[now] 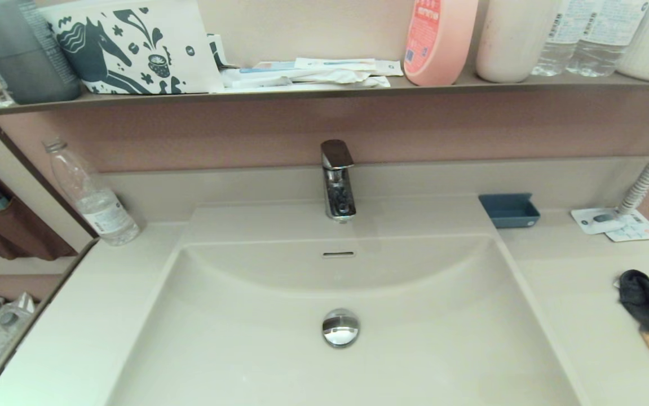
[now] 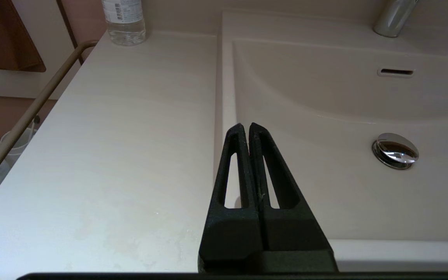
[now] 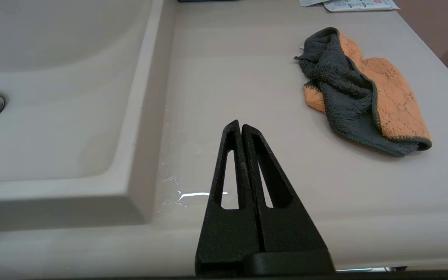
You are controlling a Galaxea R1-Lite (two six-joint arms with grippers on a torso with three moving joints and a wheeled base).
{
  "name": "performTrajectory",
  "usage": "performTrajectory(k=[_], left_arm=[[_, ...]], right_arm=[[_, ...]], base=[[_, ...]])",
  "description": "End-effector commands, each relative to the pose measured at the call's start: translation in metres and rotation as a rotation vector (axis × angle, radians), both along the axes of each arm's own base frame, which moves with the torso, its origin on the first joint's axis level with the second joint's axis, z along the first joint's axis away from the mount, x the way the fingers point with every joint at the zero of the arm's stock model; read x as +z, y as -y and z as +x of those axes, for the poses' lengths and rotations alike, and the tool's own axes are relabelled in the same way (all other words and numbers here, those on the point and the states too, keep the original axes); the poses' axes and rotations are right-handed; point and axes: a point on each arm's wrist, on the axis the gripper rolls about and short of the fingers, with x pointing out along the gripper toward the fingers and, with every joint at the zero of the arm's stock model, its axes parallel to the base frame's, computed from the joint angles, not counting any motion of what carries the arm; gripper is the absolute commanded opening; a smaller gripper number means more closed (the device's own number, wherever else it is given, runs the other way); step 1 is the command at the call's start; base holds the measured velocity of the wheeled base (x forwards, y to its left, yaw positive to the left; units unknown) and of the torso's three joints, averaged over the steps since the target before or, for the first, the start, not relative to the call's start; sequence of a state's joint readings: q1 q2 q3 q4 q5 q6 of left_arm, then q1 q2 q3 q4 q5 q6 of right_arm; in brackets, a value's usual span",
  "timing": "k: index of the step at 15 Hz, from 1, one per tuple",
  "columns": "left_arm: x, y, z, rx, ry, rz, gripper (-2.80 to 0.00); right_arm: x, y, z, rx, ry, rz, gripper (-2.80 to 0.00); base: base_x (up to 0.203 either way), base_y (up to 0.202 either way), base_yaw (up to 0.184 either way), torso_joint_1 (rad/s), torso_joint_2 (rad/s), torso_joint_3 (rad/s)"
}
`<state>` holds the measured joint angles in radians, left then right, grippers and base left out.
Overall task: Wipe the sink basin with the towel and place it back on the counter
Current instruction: Turn on the faucet
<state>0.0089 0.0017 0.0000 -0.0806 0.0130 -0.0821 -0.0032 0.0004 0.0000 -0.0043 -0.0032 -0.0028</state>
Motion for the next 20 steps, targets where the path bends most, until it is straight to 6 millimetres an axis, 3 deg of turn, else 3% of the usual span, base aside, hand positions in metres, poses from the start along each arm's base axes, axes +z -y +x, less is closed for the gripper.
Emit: performTrajectory(k=[1, 13, 17, 20], left_arm=[[0.0, 0.0, 0.0, 0.001, -0.001, -0.001, -2.8], [0.002, 0.0, 0.0, 0.001, 0.016, -0.001, -2.8], [0.03, 0.001, -0.006, -0.059, 0.054, 0.008, -2.8], [0.056, 0.002, 0.004, -0.098, 0.003, 0.01, -2.8]], right_arm=[[0.0, 0.0, 0.0, 0.0, 0.001, 0.0, -2.8], [0.0, 0.0, 0.0, 0.0, 0.001, 0.0, -2.8], [0.0, 0.0, 0.0, 0.0, 0.001, 0.0, -2.8], [0.0, 0.0, 0.0, 0.0, 0.001, 0.0, -2.8]], base=[[0.0, 0.0, 0.0, 0.0, 0.0, 0.0], [0.0, 0.0, 0.0, 0.0, 0.0, 0.0], [0.0, 0.0, 0.0, 0.0, 0.0, 0.0], [0.0, 0.0, 0.0, 0.0, 0.0, 0.0]])
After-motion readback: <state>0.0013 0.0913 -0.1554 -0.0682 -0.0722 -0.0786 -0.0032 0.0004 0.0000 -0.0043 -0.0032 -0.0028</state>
